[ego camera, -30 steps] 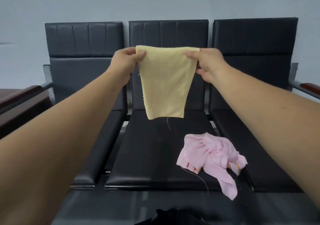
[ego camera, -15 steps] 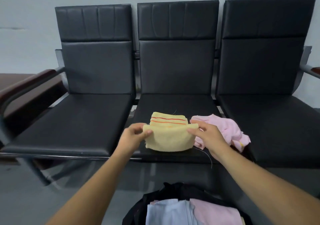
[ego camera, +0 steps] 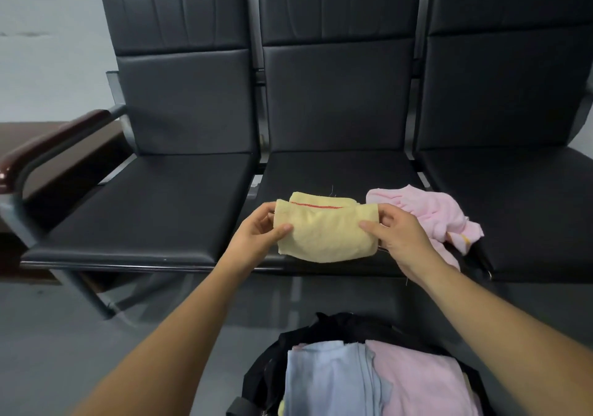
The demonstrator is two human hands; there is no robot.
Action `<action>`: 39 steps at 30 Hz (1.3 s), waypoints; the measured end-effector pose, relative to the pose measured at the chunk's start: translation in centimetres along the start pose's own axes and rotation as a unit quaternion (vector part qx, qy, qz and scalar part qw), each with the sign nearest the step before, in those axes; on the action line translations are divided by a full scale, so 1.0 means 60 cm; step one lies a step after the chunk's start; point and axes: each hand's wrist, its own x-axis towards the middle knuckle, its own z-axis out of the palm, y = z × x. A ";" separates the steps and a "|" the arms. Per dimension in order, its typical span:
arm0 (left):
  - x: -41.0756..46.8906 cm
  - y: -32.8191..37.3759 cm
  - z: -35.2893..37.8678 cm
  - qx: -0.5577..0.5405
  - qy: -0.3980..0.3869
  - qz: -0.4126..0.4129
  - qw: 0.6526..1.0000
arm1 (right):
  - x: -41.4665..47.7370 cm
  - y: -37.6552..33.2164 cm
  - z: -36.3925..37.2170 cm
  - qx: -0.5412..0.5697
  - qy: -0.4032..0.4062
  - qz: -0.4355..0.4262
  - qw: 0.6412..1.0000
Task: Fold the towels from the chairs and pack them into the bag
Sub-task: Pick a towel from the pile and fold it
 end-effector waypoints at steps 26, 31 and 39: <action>0.338 -0.102 0.006 0.278 0.126 -0.260 0.916 | 0.319 0.039 0.081 -0.258 0.081 0.235 0.934; 0.335 -0.100 0.008 0.257 0.057 -0.323 0.909 | 0.309 -0.007 0.088 -0.357 0.008 0.245 0.902; 0.256 -0.077 0.000 0.038 0.025 -0.215 0.976 | 0.270 0.002 0.067 -0.176 -0.011 0.252 0.952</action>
